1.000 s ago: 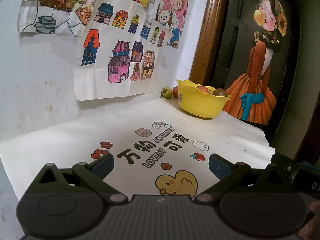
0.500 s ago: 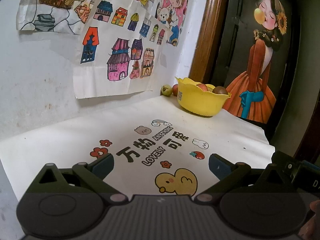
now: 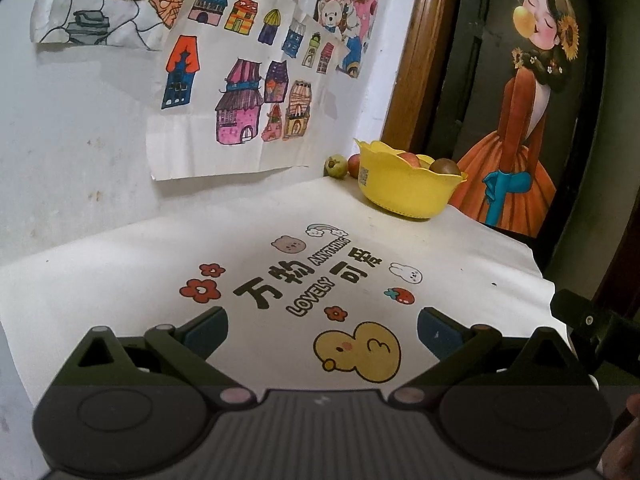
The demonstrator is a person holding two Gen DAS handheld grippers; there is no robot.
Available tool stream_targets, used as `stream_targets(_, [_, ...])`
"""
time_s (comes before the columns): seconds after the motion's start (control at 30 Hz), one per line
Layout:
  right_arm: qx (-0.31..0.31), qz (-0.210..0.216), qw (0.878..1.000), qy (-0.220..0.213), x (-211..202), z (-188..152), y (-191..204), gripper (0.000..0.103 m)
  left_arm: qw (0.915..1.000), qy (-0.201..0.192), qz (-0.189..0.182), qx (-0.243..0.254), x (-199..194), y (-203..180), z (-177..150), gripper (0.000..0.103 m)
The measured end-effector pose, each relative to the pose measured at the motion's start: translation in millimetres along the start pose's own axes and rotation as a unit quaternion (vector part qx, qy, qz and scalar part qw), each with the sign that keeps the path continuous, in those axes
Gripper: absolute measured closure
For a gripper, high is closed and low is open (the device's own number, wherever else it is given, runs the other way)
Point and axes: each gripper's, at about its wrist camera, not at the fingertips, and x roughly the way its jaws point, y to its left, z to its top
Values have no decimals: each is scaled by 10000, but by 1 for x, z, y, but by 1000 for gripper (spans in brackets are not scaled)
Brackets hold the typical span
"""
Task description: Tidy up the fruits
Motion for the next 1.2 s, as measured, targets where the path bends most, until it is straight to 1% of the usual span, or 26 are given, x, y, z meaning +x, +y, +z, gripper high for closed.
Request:
stream_targets(0.67, [27,-19,10000,8,0,0,-1,1,10000,25,-7,8,1,-1,-1,0])
stream_targets(0.77, [28,-22,10000,10,0,0,-1,1,9999,140,11,13,3,-2,-1,0])
stream_targets(0.93, [40,-34,10000,25,0,0,-1,1,9994,339,-80,-64,8,-1,-3,0])
stream_targets(1.2, [53,-47,10000,50,1,-1,-2,1,9993,349,-104,-48,8,-1,-4,0])
